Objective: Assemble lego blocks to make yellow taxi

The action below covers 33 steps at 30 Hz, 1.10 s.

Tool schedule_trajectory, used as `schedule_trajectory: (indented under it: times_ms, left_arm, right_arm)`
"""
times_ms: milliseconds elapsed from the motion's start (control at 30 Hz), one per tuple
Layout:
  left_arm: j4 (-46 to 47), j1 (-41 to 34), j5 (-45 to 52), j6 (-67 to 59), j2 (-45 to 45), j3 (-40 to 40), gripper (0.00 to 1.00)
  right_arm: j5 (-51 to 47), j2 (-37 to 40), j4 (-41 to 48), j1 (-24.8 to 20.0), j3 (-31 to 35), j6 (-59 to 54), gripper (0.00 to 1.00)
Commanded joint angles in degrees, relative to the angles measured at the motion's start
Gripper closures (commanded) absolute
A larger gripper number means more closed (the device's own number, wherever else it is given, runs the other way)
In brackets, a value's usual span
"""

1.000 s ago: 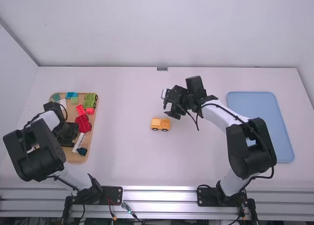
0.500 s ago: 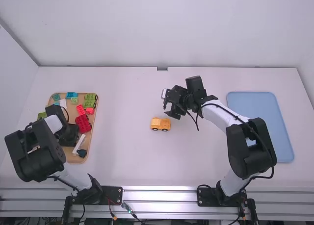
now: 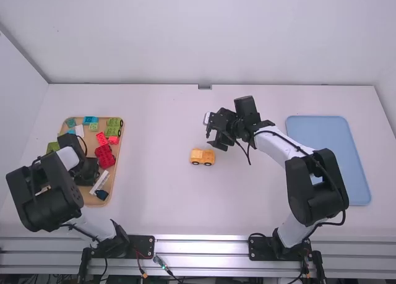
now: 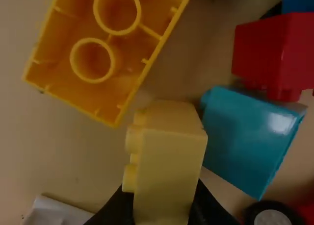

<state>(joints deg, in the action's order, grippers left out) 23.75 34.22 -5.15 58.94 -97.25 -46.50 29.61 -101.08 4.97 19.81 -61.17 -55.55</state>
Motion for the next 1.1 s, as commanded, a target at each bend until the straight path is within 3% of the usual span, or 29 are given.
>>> schedule_trajectory:
  times_ms: [0, 67, 100, 233, 500, 600, 767, 1000, 1067]
  left_arm:
    - [0.3, -0.1, 0.4, 0.0, -1.2, 1.4, 0.69]
    - [0.3, -0.1, -0.6, -1.0, -1.2, 1.4, 0.45]
    - [0.3, -0.1, -0.9, -1.7, -1.2, 1.4, 0.39]
    - [0.2, -0.1, -2.8, -3.2, -1.2, 1.4, 0.39]
    - [0.2, -0.1, -5.0, -3.7, -1.2, 1.4, 0.51]
    - [-0.6, -0.1, -4.8, -6.6, -1.2, 1.4, 0.59]
    - [-1.0, -0.1, -4.8, -6.5, -1.2, 1.4, 0.80]
    - [-0.9, -0.1, -4.8, -6.5, -1.2, 1.4, 0.91]
    - [-0.5, -0.1, -4.8, -6.6, -1.2, 1.4, 0.98]
  right_arm:
    - [0.3, 0.7, 0.2, 0.1, -0.7, 0.2, 0.01]
    - [0.3, 0.7, 0.2, 0.1, -0.7, 0.2, 0.01]
    - [0.3, 0.7, 0.2, 0.1, -0.7, 0.2, 0.01]
    - [0.3, 0.7, 0.2, 0.1, -0.7, 0.2, 0.01]
    - [0.3, 0.7, 0.2, 0.1, -0.7, 0.2, 0.01]
    - [0.3, 0.7, 0.2, 0.1, -0.7, 0.2, 0.01]
    - [0.3, 0.7, 0.2, 0.1, -0.7, 0.2, 0.01]
    - [0.3, 0.7, 0.2, 0.1, -0.7, 0.3, 0.01]
    - [0.3, 0.7, 0.2, 0.1, -0.7, 0.2, 0.01]
